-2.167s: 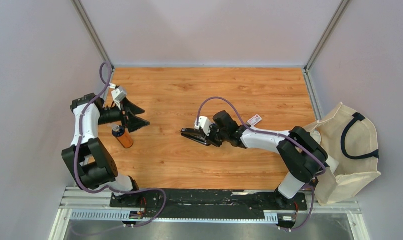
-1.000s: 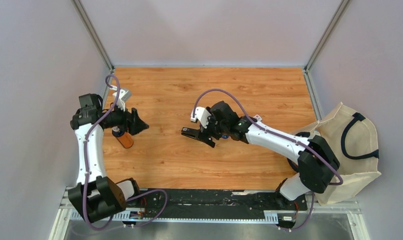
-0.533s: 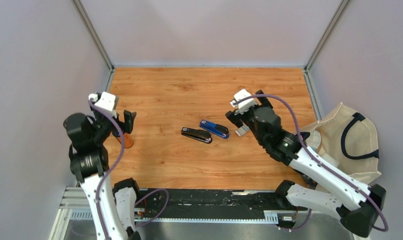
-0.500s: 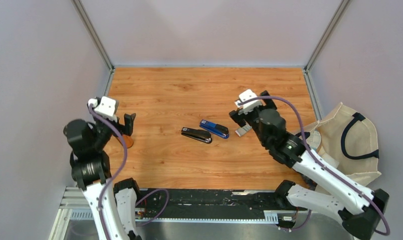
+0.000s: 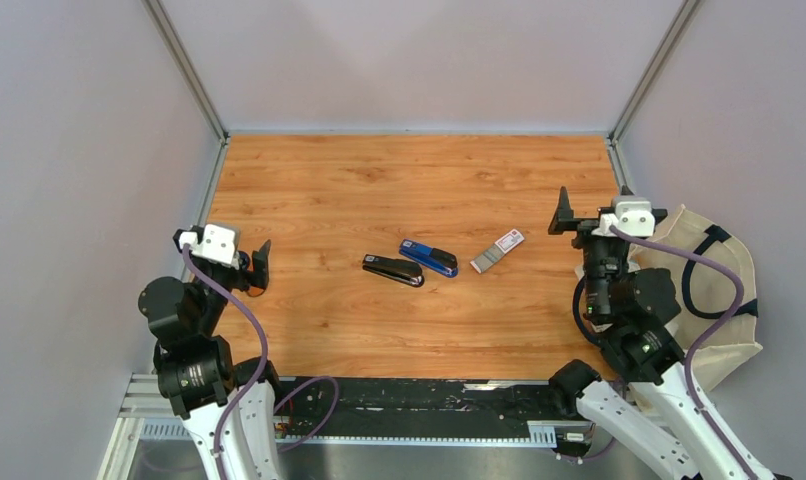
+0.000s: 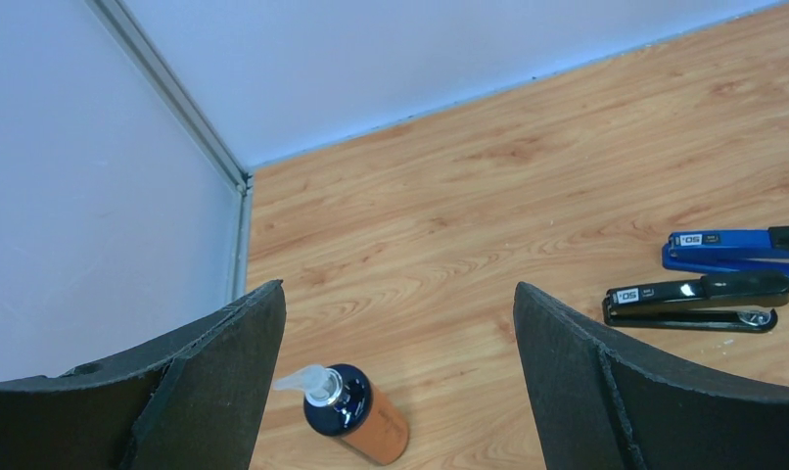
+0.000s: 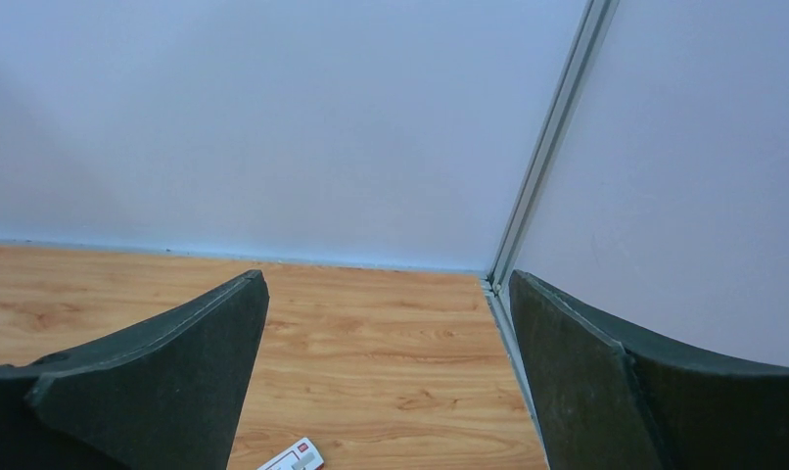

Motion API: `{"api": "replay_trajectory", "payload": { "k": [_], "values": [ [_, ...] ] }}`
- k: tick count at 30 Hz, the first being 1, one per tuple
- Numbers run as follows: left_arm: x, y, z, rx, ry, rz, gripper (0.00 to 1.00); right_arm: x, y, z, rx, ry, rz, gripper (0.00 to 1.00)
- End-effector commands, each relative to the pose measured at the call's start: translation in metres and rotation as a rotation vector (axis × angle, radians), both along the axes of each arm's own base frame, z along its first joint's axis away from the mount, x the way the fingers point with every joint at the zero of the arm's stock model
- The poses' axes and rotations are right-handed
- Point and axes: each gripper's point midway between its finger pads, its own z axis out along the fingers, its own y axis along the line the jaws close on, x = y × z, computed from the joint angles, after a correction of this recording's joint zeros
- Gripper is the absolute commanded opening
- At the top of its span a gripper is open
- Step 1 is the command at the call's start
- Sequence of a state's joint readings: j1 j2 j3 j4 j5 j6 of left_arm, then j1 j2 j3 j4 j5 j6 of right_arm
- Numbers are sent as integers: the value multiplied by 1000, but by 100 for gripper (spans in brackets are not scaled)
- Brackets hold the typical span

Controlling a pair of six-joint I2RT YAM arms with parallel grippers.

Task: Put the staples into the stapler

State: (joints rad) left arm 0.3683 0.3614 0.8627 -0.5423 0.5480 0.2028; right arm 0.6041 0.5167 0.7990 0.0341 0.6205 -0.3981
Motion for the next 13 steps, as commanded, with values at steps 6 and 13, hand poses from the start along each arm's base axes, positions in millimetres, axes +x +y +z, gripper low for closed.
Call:
{"api": "replay_trajectory", "payload": {
  "k": [6,13],
  "values": [
    [-2,-6,10,-39,-44,-15,94,9,11,-18,1,20,30,100],
    [2,2,6,-53,-47,24,94,12,14,-21,-7,30,35,100]
  ]
}}
